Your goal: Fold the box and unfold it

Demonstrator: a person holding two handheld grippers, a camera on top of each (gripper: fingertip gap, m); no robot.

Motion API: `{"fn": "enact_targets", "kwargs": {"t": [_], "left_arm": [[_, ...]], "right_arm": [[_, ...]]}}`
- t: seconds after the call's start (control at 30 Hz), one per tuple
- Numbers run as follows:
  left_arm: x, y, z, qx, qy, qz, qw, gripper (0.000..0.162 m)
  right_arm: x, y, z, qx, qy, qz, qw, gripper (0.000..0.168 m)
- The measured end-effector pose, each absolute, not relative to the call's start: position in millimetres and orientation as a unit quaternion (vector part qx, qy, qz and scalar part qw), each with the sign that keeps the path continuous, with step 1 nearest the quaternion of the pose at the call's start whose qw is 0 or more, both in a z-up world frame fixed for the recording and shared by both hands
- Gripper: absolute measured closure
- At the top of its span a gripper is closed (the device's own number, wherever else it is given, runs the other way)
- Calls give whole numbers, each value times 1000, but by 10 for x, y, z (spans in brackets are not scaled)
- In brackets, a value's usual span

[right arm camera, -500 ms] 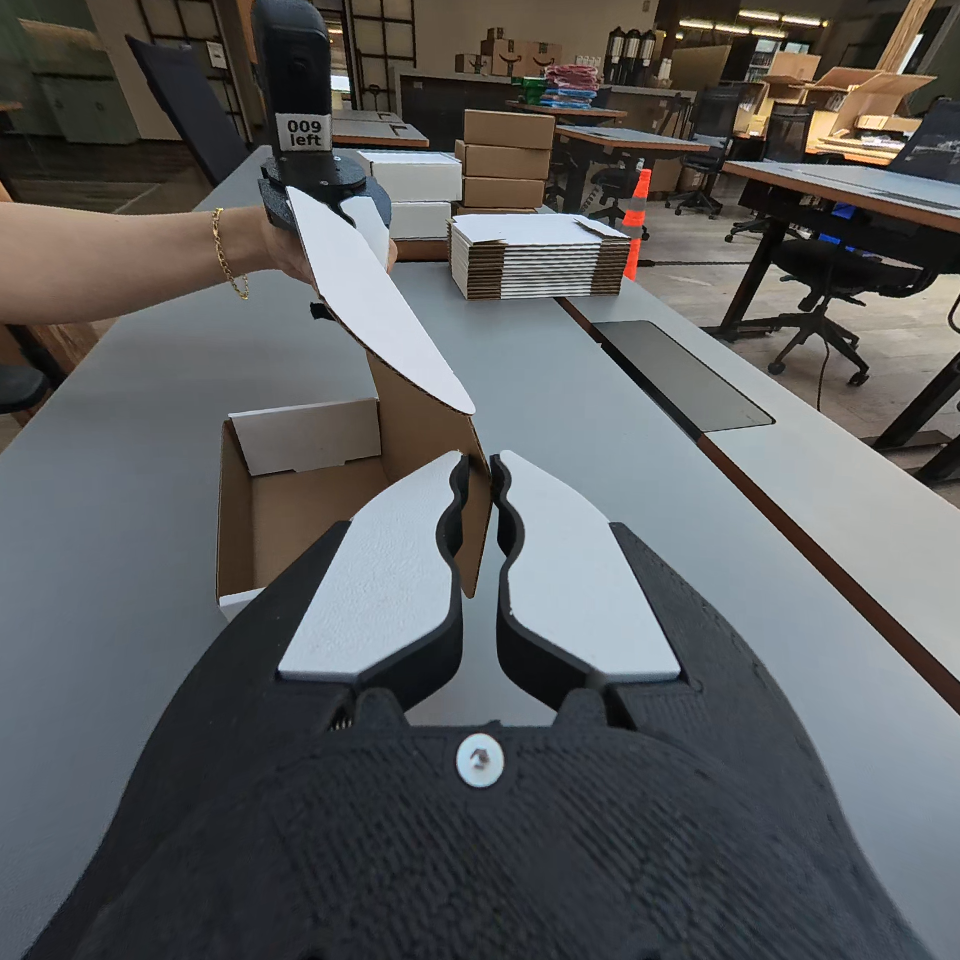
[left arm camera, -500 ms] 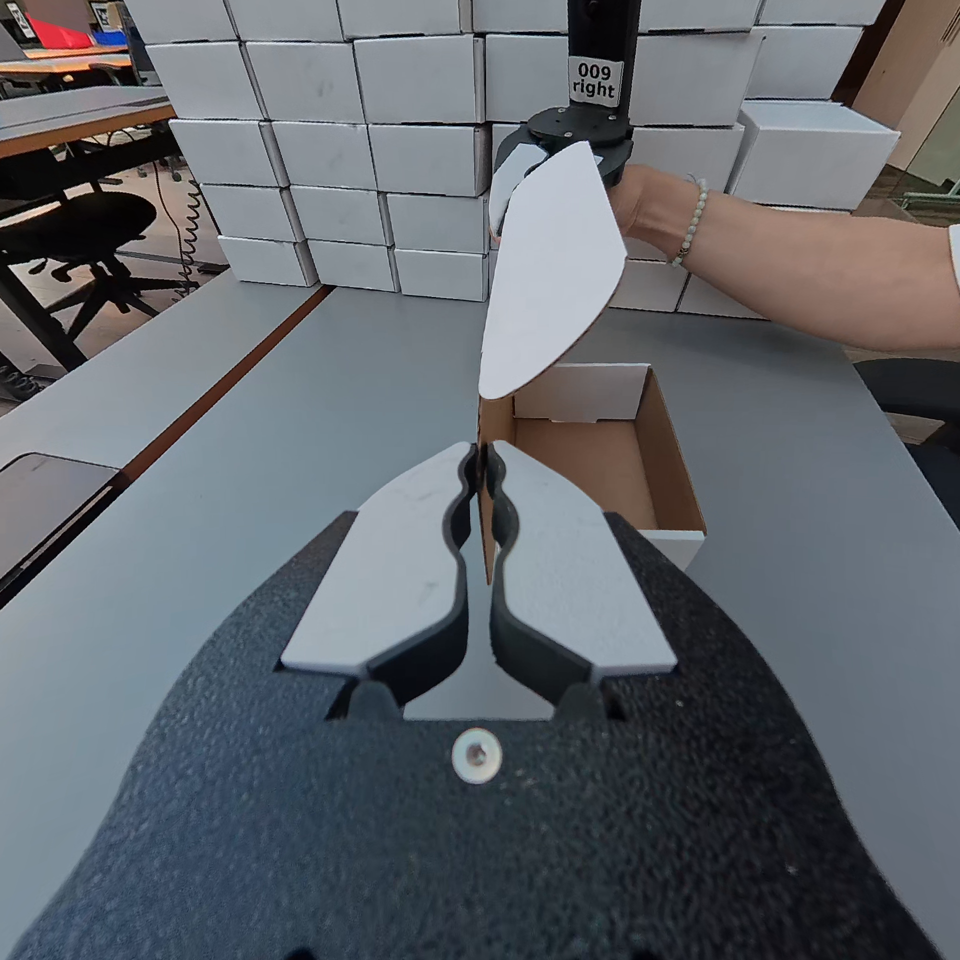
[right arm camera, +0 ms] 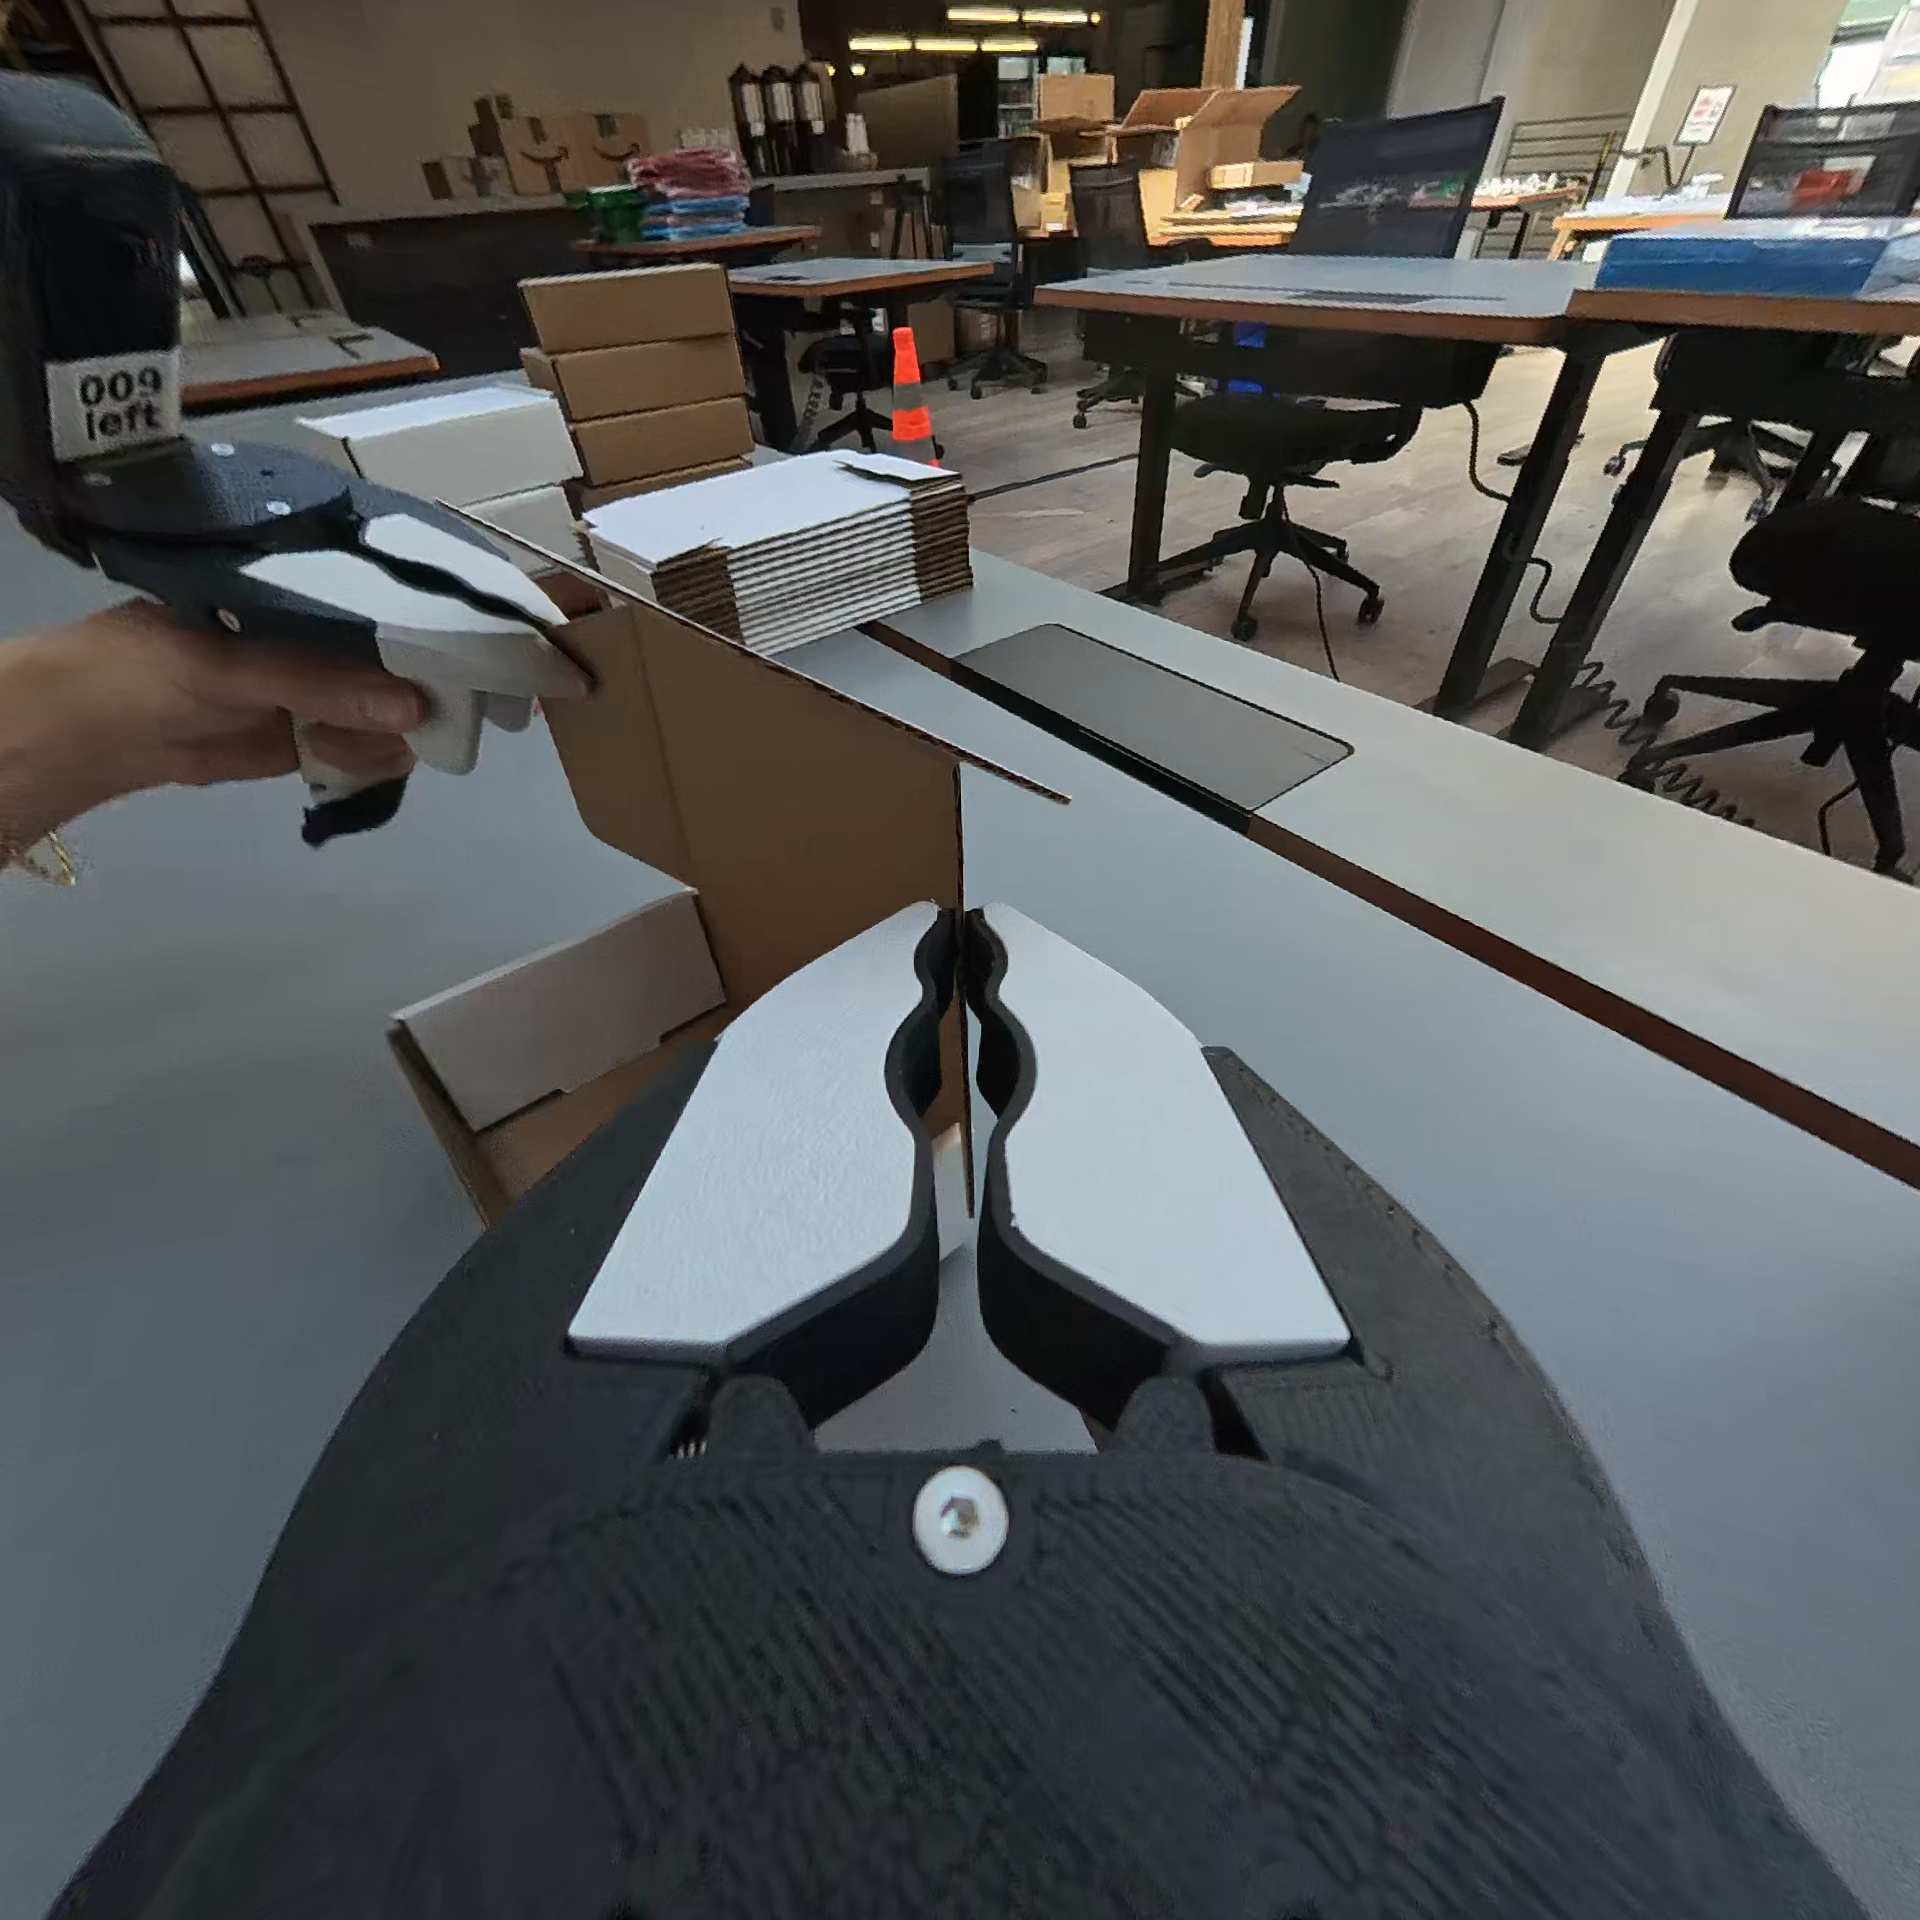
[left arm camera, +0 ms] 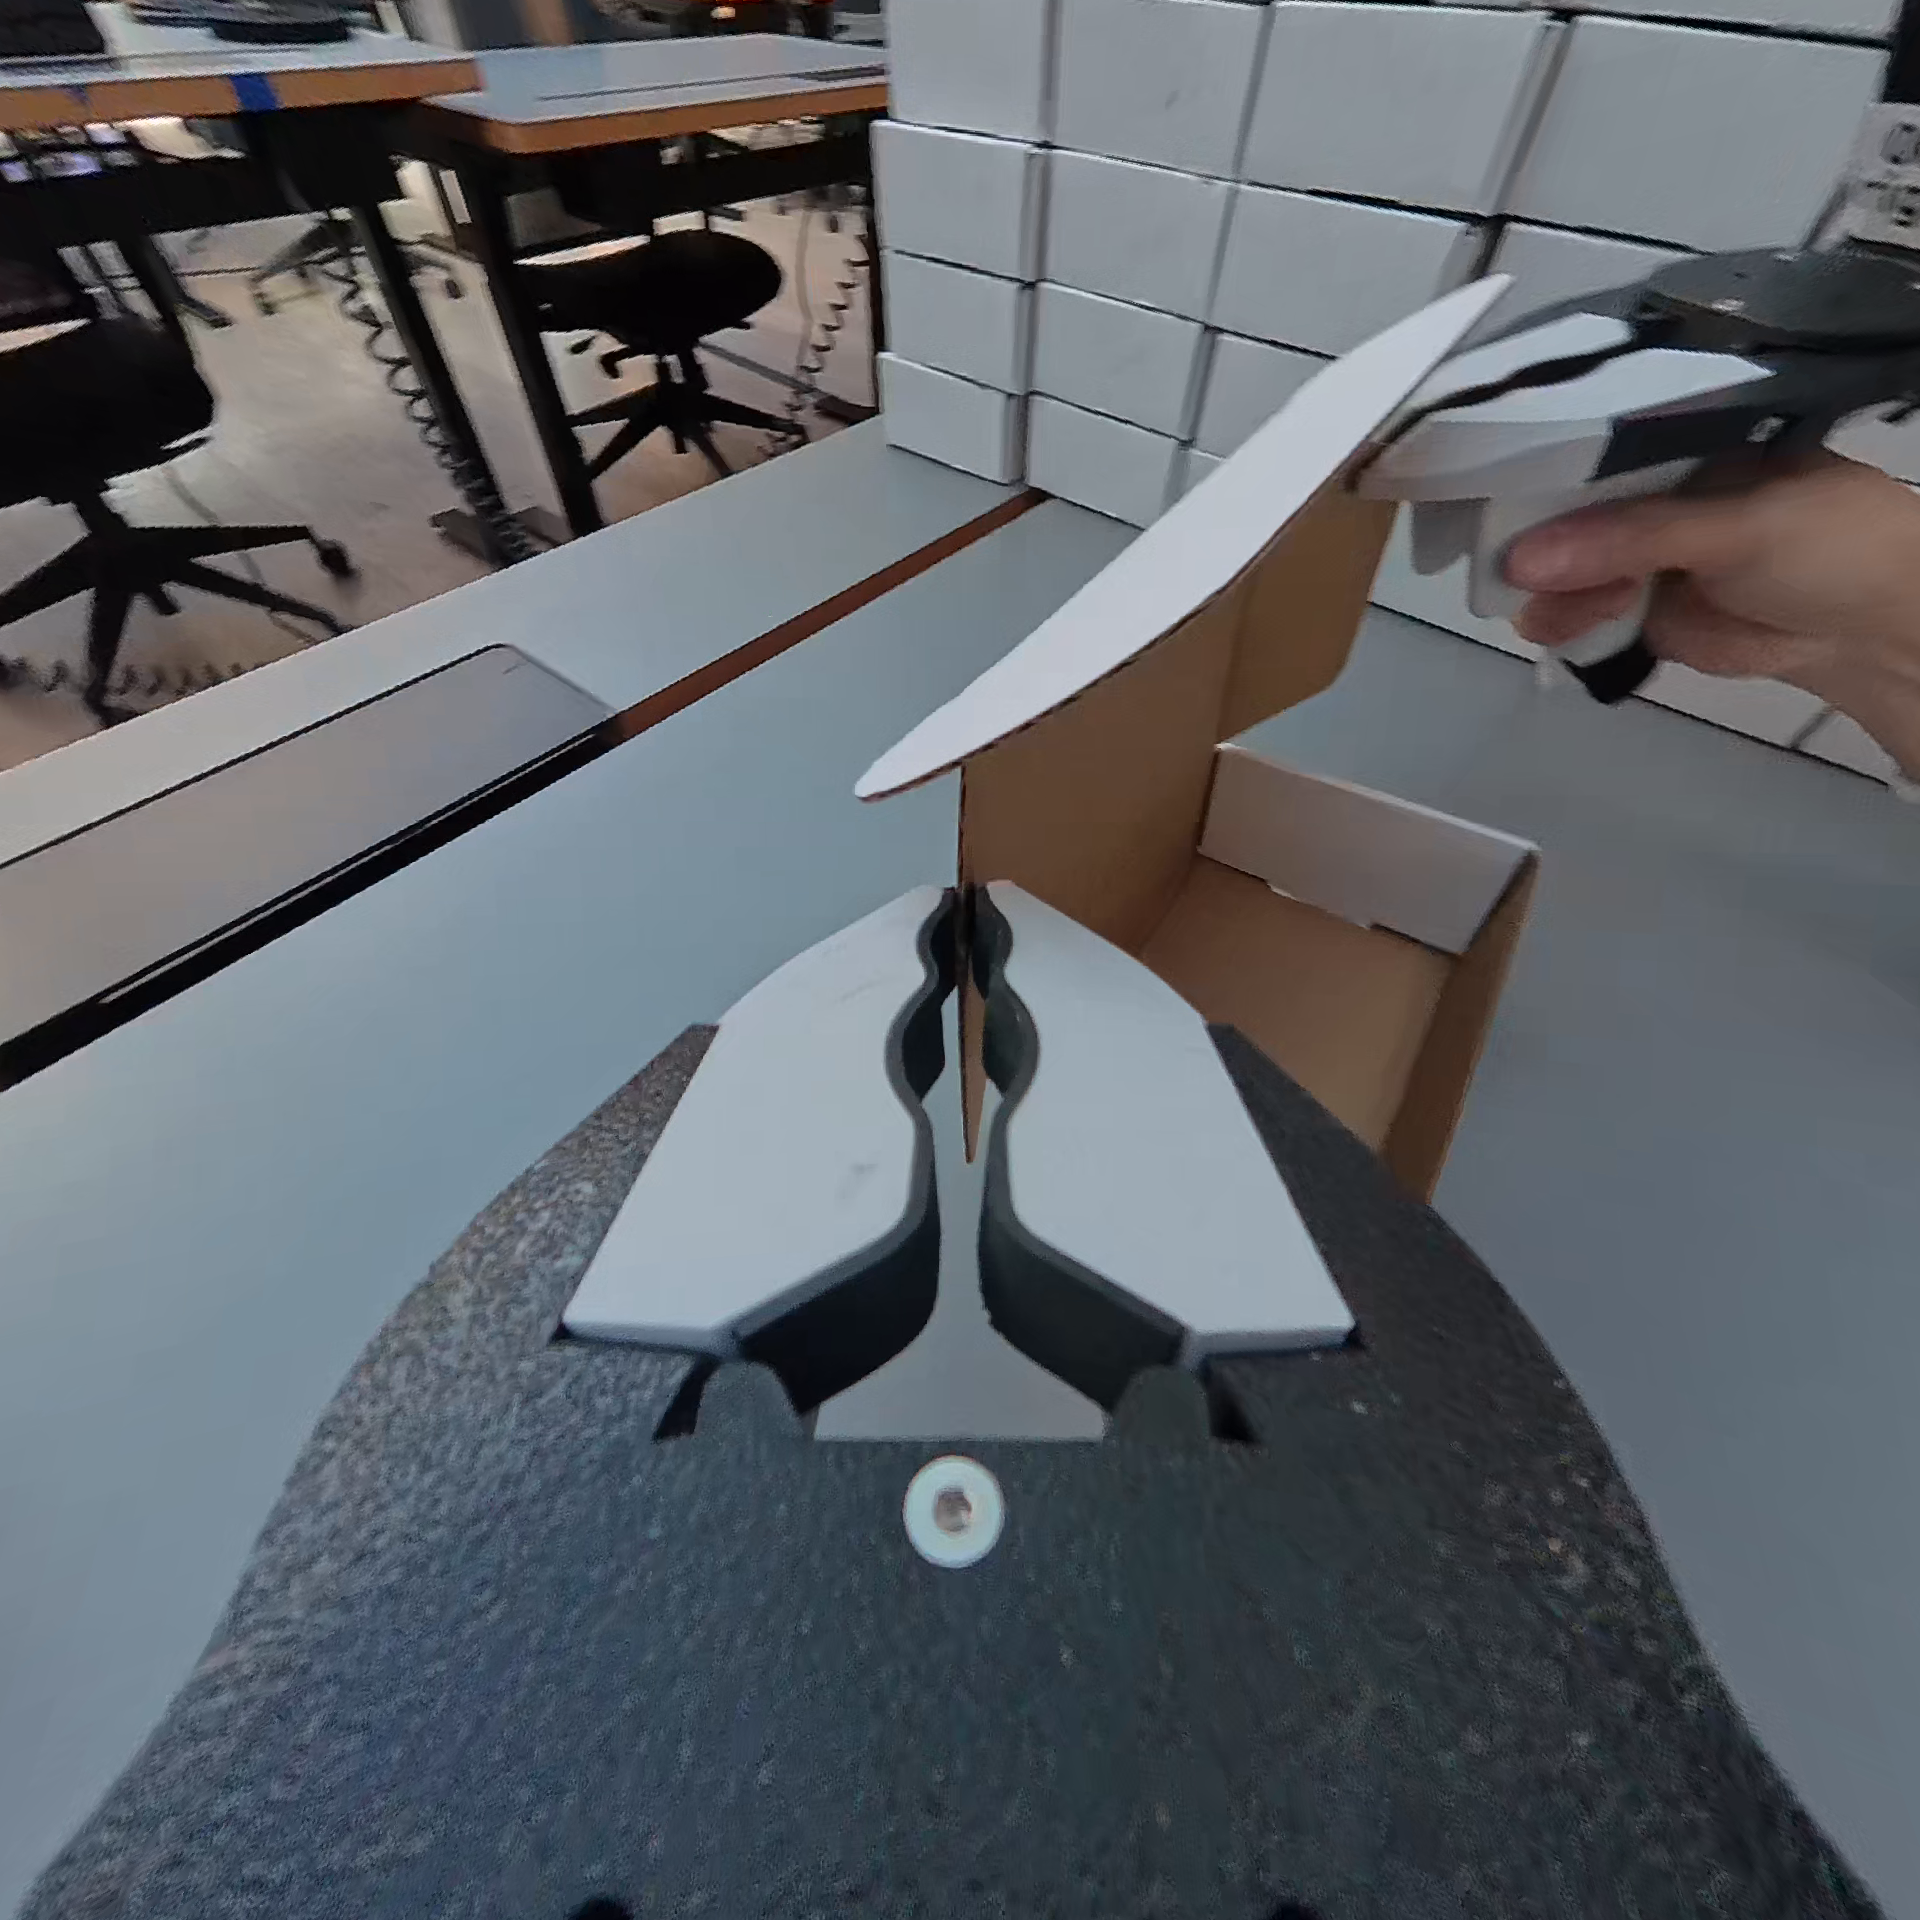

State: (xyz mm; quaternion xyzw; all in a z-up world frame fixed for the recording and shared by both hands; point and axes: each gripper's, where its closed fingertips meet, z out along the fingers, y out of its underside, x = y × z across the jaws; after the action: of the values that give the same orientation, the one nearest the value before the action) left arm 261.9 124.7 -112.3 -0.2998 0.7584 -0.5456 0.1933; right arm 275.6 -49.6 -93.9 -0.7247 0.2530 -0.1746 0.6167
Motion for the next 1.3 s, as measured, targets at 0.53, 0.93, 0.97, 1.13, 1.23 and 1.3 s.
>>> {"fn": "enact_targets", "kwargs": {"t": [0.53,0.93,0.97,1.13,1.23,1.3], "left_arm": [[2681,1414,-1094,-606,545,-447,370,159],[2605,1235,-1167,-620,500,-470,380,158],[2594,1234,-1177,-618,501,-467,386,158],[2461,1215,-1254,-607,511,-464,393,159],[2338,1180,-1347,-601,522,-459,393,158],[2253,1147,-1430,-595,537,-448,396,158]], "right_arm": [[2717,68,-911,-529,457,-198,687,163],[2692,-45,-1048,-496,472,-155,712,164],[2679,-40,-1056,-488,474,-147,718,164],[2593,-58,-1140,-521,464,-173,695,165],[2514,-69,-1246,-552,464,-189,666,166],[2462,-86,-1337,-578,463,-207,639,166]]}}
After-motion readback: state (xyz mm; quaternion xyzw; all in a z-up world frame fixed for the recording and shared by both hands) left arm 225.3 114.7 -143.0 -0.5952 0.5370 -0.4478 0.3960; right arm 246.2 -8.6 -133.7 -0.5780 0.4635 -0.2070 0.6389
